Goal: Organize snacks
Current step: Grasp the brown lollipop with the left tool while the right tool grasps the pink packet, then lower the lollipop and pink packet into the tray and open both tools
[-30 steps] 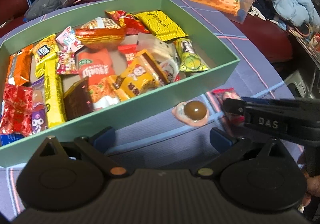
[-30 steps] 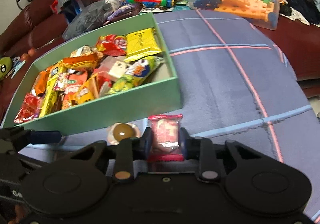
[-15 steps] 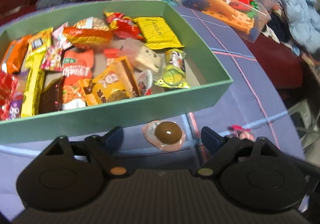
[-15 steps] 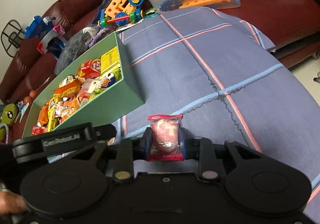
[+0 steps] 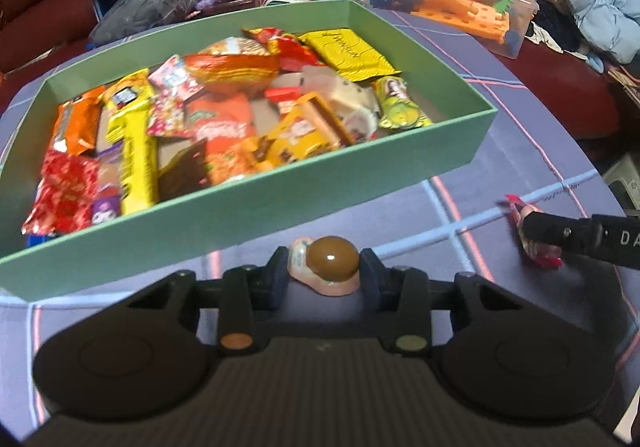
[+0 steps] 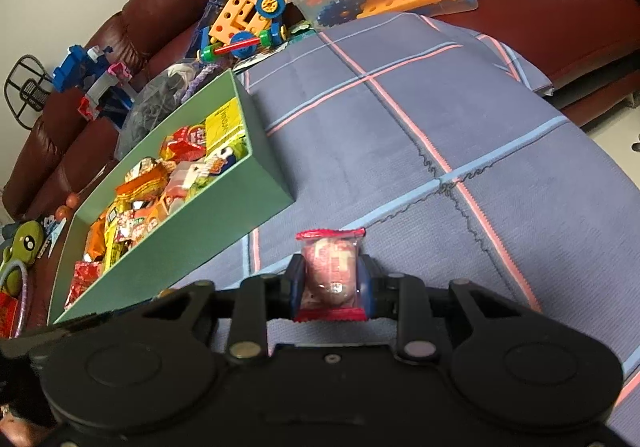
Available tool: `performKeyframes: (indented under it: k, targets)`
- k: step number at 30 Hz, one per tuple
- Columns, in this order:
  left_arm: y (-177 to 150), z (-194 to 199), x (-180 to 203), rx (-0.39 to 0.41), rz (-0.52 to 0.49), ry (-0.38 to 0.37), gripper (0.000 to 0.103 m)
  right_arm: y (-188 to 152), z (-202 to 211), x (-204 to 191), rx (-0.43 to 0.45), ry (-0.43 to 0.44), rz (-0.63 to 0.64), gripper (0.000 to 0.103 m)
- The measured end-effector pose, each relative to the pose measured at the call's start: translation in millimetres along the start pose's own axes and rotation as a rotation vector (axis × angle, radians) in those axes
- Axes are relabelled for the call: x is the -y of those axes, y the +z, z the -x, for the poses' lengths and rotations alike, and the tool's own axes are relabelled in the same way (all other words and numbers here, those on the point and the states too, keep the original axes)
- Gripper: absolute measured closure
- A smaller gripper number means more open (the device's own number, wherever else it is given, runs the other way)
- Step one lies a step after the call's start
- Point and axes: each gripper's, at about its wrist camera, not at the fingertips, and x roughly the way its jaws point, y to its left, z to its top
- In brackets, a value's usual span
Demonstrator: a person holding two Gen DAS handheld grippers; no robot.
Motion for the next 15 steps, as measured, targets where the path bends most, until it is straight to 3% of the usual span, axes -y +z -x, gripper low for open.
performKeyframes:
  k: [9, 15]
  targets:
    - [-7.8, 12.4, -16.6, -0.006, -0.011, -0.042, 0.067, -5.9, -0.1, -19.4, -0.033, 0.035, 0.021, 0.076]
    - [-5.3, 34.4, -23.6, 0.039, -0.020, -0.102, 0.067, 3.9, 8.5, -35.9, -0.018, 0.054, 0.044, 0.076]
